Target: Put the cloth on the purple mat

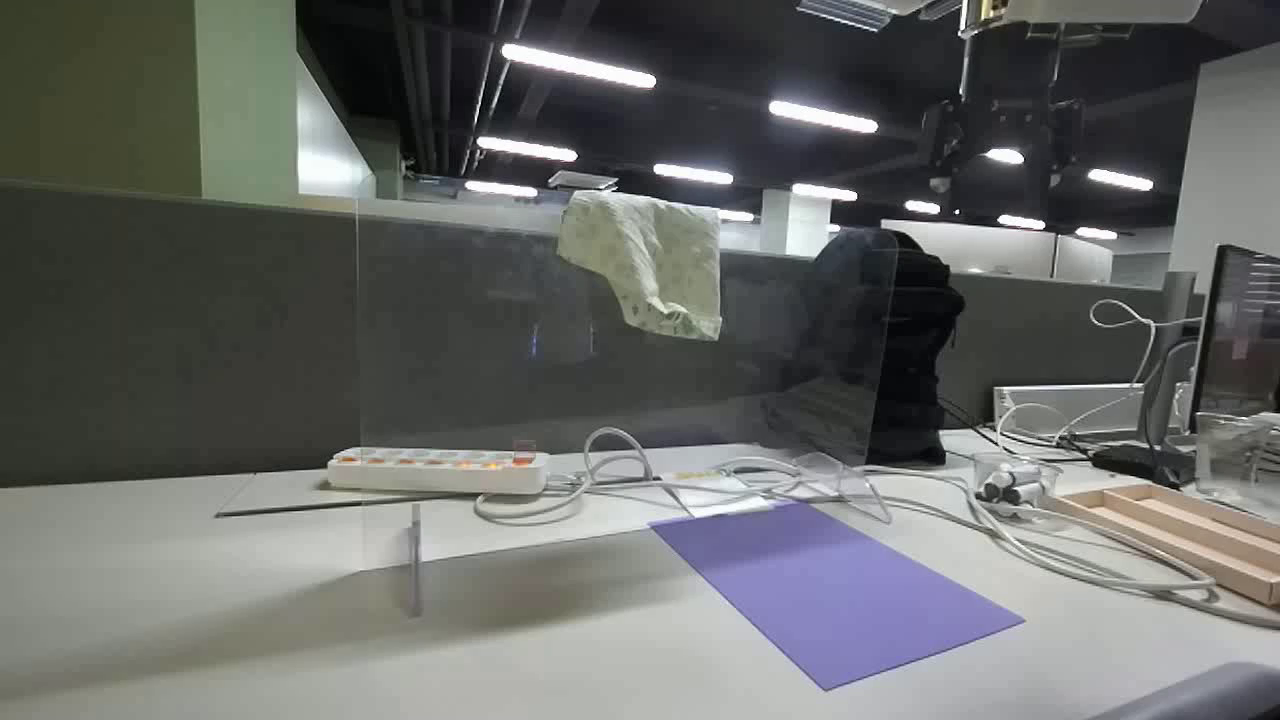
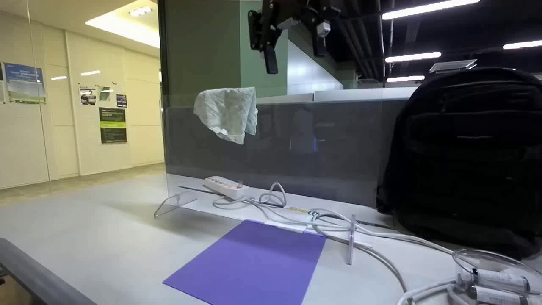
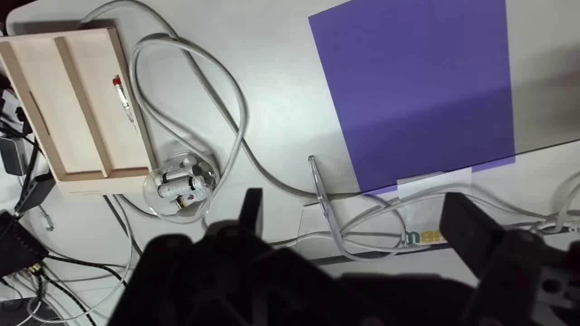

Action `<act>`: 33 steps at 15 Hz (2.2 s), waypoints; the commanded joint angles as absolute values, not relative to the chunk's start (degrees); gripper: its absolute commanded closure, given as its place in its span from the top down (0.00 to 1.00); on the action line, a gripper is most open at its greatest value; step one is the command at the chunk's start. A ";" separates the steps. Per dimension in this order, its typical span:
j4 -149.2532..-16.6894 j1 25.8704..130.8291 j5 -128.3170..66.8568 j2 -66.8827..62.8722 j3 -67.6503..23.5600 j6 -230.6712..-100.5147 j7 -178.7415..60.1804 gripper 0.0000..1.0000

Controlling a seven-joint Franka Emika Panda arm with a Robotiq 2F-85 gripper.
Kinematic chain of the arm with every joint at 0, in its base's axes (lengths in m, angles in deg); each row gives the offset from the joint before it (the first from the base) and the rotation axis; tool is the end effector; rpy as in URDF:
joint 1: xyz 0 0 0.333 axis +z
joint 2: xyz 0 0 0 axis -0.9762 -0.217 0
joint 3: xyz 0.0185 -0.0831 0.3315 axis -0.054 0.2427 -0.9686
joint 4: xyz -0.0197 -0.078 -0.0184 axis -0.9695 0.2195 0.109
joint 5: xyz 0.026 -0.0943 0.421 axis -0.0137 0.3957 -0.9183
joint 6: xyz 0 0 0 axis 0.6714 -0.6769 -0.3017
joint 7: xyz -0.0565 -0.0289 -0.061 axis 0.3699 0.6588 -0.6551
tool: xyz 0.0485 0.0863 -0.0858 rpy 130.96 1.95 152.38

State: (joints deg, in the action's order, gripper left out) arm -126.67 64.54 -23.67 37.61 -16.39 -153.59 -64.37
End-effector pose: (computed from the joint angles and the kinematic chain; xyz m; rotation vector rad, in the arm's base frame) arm 0.4322 -0.1943 0.4734 2.9826 -0.4432 0.2186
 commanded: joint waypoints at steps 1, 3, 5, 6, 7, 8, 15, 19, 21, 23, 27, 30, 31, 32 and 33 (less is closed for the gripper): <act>-126.54 64.70 -23.62 37.57 -16.23 -153.51 -64.34 1.00; -126.52 64.65 -23.62 37.59 -16.21 -153.60 -64.34 1.00; -126.51 64.64 -23.62 37.59 -16.21 -153.61 -64.34 1.00; -126.51 64.64 -23.62 37.59 -16.20 -153.61 -64.34 1.00; -126.51 64.64 -23.62 37.59 -16.21 -153.62 -64.34 1.00; -126.51 64.64 -23.62 37.59 -16.20 -153.62 -64.34 1.00; -127.52 66.86 -25.42 37.28 -17.27 -157.47 -64.78 1.00; -128.40 71.86 -29.59 35.66 -19.76 -163.65 -66.69 1.00; -127.79 74.57 -31.96 34.03 -21.28 -166.23 -67.34 1.00; -126.88 76.66 -33.78 32.03 -22.46 -169.56 -67.89 1.00; -128.40 75.53 -32.39 33.09 -22.91 -168.30 -66.51 1.00; -128.30 75.64 -33.63 32.56 -22.32 -169.44 -67.21 1.00; -128.31 76.45 -35.60 32.12 -21.91 -170.47 -68.17 1.00; -128.24 77.34 -37.88 31.54 -21.81 -171.89 -68.60 1.00; -128.03 78.02 -39.98 30.90 -21.85 -173.11 -69.06 1.00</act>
